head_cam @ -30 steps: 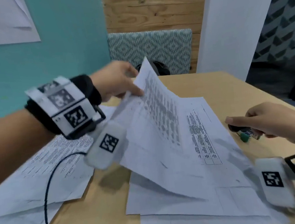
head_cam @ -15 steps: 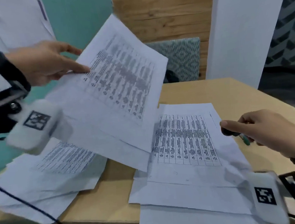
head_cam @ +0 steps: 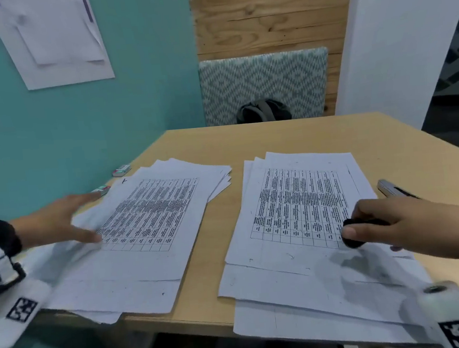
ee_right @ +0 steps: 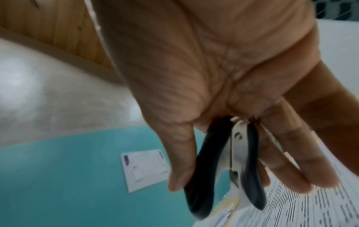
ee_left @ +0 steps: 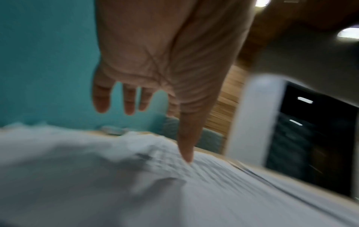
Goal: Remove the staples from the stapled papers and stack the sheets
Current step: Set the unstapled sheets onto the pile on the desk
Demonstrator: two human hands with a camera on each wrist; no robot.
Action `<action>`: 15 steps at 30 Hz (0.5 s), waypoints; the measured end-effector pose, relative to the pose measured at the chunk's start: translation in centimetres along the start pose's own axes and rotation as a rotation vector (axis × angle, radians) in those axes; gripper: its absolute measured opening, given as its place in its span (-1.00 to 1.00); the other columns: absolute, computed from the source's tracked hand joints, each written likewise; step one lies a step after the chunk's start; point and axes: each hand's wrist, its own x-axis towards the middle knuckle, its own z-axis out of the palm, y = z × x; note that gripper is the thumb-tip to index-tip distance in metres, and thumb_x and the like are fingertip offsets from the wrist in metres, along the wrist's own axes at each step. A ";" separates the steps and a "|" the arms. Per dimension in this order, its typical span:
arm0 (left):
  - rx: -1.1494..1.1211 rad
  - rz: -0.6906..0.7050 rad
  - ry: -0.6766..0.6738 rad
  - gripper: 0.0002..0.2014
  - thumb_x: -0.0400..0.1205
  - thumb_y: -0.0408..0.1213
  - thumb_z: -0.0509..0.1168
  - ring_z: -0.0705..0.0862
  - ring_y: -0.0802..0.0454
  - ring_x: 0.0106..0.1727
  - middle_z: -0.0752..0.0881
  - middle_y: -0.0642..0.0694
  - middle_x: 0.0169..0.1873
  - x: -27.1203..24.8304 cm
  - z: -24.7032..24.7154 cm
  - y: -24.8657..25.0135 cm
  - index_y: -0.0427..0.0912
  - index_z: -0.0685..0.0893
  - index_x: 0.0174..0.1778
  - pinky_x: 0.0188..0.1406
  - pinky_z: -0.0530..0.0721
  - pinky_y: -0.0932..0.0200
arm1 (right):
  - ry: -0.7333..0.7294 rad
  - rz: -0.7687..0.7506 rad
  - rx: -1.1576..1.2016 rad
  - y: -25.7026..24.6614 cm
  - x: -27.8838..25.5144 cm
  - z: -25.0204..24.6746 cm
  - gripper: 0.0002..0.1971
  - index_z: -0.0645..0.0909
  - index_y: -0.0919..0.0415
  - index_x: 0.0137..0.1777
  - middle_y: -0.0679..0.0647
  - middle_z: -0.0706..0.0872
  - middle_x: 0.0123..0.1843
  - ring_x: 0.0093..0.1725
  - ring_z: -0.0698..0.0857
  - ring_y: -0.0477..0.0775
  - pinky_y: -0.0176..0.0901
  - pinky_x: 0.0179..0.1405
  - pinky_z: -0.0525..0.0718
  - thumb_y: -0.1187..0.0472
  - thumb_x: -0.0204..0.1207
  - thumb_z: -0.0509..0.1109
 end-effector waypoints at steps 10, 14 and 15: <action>0.273 0.422 -0.420 -0.25 0.03 0.73 -0.03 -0.08 0.55 0.46 -0.20 0.61 0.37 -4.4 4.7 2.7 0.89 -0.11 0.17 0.34 -0.09 0.51 | -0.207 -0.048 -0.276 -3.2 0.7 1.2 -0.58 0.48 0.05 0.03 -0.09 0.65 -0.04 -0.28 0.47 -0.10 -0.24 -0.21 0.45 -0.31 0.52 0.15; 0.240 0.395 -0.408 -0.21 -0.02 0.74 -0.04 0.07 0.62 0.41 0.03 0.59 0.36 -4.7 3.1 4.2 0.72 0.20 0.20 0.35 0.00 0.53 | -0.208 -0.030 -0.287 -2.8 0.6 0.8 -0.57 0.47 0.05 0.04 -0.09 0.59 -0.13 -0.29 0.46 -0.08 -0.23 -0.23 0.43 -0.32 0.52 0.14; 0.217 0.406 -0.384 -0.20 0.00 0.74 -0.04 0.15 0.70 0.34 0.13 0.60 0.32 -4.7 2.7 5.4 0.63 0.27 0.19 0.36 0.09 0.56 | -0.206 -0.031 -0.285 -2.8 0.6 0.8 -0.57 0.47 0.04 0.04 -0.09 0.59 -0.13 -0.28 0.47 -0.08 -0.23 -0.23 0.43 -0.32 0.52 0.14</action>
